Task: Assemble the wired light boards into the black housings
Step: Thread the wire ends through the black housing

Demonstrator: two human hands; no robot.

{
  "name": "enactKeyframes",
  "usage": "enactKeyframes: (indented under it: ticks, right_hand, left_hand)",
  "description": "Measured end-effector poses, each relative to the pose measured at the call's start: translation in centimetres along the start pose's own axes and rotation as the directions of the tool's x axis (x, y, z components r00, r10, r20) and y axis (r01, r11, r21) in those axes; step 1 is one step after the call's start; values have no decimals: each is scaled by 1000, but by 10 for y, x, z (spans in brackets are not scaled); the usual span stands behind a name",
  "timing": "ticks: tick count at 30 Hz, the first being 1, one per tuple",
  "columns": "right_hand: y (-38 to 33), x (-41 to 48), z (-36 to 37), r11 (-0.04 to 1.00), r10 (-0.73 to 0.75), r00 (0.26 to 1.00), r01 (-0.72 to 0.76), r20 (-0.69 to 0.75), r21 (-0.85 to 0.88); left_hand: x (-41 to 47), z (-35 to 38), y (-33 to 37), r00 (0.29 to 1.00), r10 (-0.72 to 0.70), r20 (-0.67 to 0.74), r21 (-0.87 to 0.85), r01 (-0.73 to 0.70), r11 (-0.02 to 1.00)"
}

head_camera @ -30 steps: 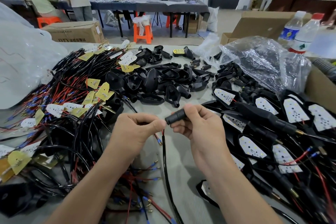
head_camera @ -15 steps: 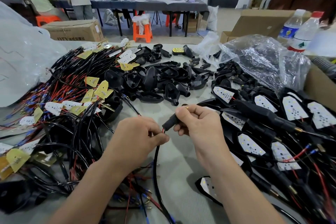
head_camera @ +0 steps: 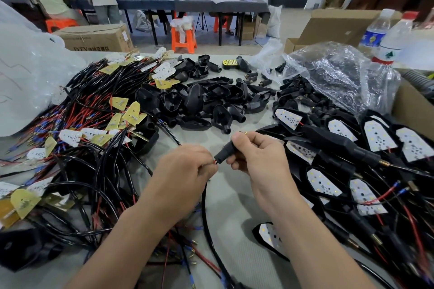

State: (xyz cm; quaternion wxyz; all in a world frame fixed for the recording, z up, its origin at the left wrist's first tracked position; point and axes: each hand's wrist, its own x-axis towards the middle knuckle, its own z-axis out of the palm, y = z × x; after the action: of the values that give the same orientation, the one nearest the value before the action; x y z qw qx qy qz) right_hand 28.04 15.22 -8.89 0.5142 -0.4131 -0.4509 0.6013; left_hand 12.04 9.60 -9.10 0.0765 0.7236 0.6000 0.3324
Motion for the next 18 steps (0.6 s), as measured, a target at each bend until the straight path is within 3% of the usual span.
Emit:
enactKeyframes:
  ticks: [3,6,9,11,15,18]
  right_hand:
    - [0,2,-2,999,23,999,-22,27,-46]
    - [-3,4,-6,998,20,1000,-19,8,-68]
    - [-3,3,-4,1000,-12,997,10,-72,-23]
    - [-1,0,0,1000,4,998,-2,-69,30]
    - [-1,-1,3,999,44,999,-44,-10,15]
    - [-6,-1,1,998,27,999,-25,-38,55]
  left_hand:
    - [0,3,1,997,-47,55,-45,50,998]
    - [3,3,0,974,-207,89,-277,224,934]
    - [8,4,0,962,-267,57,-421,266,867]
    - [8,4,0,965,-260,44,-418,254,872]
    - [3,7,-3,971,-236,40,-235,238,942]
    - [6,7,-1,946,-325,-18,-365,296,883]
